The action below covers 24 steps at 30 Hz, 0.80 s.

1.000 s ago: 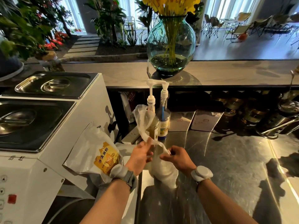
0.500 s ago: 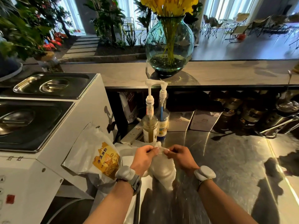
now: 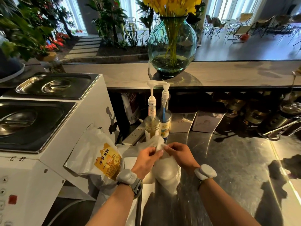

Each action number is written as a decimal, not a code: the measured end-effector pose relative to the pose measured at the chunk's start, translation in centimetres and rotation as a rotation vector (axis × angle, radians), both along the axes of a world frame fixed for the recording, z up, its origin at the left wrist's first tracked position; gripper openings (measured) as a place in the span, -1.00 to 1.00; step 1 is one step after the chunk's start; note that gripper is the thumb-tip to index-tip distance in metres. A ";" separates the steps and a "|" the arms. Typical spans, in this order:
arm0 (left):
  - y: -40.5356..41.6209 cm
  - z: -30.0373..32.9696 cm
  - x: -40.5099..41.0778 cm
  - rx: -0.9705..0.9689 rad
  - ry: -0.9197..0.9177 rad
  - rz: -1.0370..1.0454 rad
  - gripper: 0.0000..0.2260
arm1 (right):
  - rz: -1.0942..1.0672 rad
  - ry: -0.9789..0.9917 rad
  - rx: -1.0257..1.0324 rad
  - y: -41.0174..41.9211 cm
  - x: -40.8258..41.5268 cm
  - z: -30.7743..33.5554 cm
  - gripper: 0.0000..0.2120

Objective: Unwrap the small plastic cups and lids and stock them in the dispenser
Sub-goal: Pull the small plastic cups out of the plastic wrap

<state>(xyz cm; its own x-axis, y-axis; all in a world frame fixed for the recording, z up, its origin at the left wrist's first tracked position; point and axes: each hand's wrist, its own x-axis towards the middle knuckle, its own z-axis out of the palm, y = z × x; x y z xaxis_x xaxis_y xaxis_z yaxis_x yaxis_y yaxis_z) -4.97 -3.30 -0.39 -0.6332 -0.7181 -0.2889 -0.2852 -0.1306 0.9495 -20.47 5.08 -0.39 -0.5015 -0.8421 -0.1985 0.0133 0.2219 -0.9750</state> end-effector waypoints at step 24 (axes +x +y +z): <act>-2.5 2.5 -0.2 0.091 0.274 0.297 -0.78 | -0.138 -0.061 -0.130 0.2 -0.9 -0.1 -0.57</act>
